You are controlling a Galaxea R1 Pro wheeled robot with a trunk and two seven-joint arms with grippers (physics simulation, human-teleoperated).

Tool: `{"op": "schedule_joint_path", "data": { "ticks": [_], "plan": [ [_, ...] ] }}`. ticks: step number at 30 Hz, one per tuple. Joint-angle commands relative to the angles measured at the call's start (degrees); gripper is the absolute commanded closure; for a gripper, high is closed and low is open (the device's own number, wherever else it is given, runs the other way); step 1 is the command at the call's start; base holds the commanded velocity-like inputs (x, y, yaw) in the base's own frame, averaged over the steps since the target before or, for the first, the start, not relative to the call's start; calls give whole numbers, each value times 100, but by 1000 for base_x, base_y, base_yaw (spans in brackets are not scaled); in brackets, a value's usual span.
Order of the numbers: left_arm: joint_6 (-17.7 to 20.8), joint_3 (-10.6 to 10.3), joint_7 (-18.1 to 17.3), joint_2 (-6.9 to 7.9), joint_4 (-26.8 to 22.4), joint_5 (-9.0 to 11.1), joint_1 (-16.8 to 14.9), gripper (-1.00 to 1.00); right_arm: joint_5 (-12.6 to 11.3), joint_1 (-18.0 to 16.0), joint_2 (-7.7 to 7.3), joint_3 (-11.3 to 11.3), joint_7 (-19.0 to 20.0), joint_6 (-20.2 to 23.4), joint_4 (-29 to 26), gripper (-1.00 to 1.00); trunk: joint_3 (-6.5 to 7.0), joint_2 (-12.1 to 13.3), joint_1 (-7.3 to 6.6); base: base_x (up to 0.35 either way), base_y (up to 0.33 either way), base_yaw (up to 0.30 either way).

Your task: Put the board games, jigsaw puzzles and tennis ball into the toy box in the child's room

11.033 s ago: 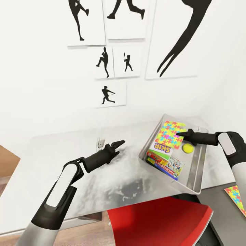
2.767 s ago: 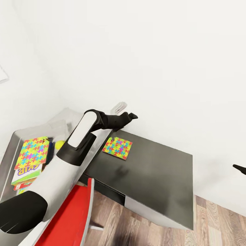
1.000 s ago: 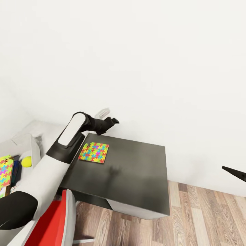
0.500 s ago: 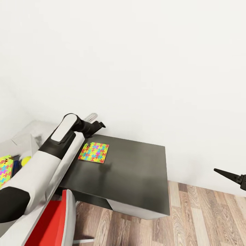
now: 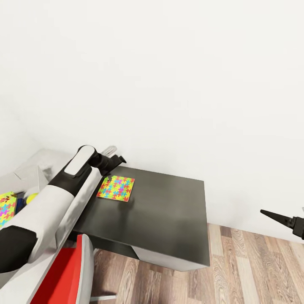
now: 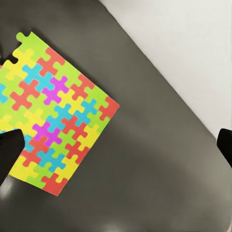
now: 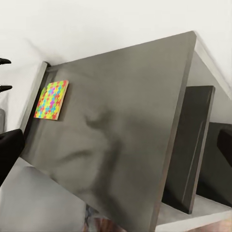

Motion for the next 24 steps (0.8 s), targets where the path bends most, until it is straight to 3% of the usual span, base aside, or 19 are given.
{"op": "schedule_joint_path", "data": {
  "ticks": [1,11,18,24],
  "plan": [
    [-2,-22,-44,5,66,-28,-8,-100,24,-5,-1,-1,34,20,-1,-100,-7,-7,1,0,0,0],
    [-10,-34,-625,-68,541,-489,-20,-100,26,-5,-3,-9,37,20,-1,-100,-7,-7,1,0,0,0],
    [-71,-39,-1104,-104,1016,-948,-112,-100,26,-11,-5,-58,32,20,5,-100,-8,-7,1,0,0,0],
    [-121,-37,-1328,-116,1135,-1355,-149,-100,26,-13,-4,-59,30,20,6,-100,-28,-7,1,0,0,0]
  ]
}}
